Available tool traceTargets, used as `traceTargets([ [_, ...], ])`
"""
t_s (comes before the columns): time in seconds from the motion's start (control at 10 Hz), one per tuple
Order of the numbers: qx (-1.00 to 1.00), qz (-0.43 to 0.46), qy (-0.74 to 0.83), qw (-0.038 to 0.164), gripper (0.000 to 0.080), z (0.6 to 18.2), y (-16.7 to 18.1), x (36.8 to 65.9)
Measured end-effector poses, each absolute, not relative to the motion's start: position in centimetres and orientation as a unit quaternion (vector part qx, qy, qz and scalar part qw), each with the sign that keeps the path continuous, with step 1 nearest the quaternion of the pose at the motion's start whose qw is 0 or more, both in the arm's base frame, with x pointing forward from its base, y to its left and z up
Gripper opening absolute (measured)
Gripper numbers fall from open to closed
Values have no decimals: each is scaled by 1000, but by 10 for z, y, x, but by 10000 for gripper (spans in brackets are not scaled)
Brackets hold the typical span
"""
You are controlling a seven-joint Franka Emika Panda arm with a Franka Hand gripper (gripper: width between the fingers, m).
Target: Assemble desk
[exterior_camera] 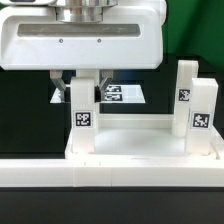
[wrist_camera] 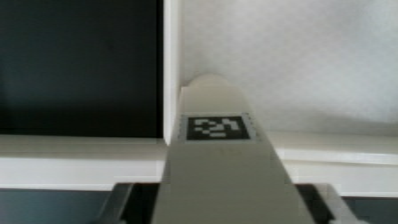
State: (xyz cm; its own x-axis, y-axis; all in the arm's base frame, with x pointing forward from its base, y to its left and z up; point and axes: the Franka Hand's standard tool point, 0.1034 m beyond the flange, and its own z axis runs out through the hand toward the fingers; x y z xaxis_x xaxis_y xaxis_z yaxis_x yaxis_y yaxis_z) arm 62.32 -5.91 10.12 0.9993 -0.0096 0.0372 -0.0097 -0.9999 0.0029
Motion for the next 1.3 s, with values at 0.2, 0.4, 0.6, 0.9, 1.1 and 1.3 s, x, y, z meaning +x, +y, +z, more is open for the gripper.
traceTargets([
  [0.2, 1000, 19, -5, 2, 288, 101, -59, 623],
  [0.4, 992, 14, -128, -3, 288, 101, -60, 621],
  [0.6, 984, 9, -178, -3, 297, 101, -62, 618],
  [0.9, 974, 8, -224, -1, 315, 101, -63, 617],
  [1.1, 974, 8, -226, -1, 360, 101, -64, 617],
  [1.3, 974, 8, -225, -1, 543, 101, -63, 617],
])
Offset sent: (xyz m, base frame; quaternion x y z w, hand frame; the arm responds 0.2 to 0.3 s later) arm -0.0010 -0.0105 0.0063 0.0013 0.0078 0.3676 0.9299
